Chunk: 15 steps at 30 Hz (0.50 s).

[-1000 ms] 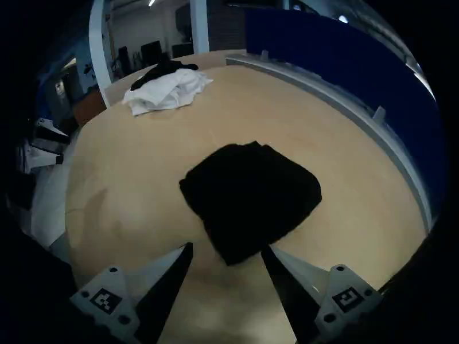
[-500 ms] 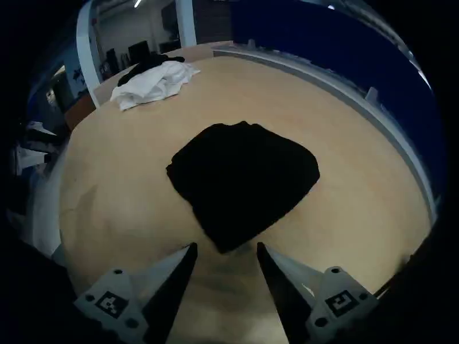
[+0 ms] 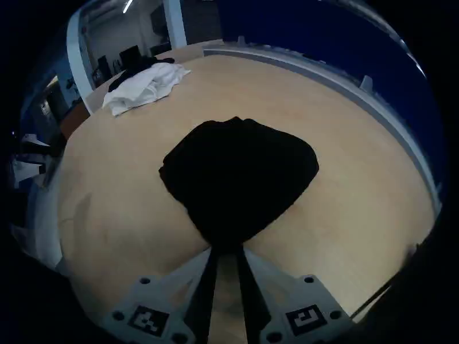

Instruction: Fold towel

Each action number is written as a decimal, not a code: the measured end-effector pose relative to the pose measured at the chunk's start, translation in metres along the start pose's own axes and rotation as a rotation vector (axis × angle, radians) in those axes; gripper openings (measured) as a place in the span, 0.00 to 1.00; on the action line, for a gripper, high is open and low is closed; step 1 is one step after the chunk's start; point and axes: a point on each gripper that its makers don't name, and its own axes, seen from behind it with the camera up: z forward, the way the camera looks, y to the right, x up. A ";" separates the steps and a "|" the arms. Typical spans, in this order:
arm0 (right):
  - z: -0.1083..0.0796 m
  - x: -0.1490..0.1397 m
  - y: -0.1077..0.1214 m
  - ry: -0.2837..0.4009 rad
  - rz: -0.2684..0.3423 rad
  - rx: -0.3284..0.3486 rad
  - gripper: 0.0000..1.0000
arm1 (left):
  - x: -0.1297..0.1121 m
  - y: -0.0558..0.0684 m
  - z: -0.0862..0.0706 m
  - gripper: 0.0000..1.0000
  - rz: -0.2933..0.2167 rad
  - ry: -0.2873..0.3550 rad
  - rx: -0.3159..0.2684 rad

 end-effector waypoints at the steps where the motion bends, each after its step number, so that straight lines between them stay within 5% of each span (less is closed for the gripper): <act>1: 0.000 0.001 -0.001 0.001 -0.001 0.003 0.14 | -0.001 0.000 0.000 0.92 0.000 0.000 0.000; 4: -0.002 0.002 0.000 0.006 -0.008 -0.003 0.07 | -0.001 0.000 0.001 0.92 0.002 -0.001 0.000; 15: -0.026 0.027 -0.001 0.070 -0.035 0.001 0.05 | 0.004 0.001 0.001 0.92 0.004 0.009 -0.006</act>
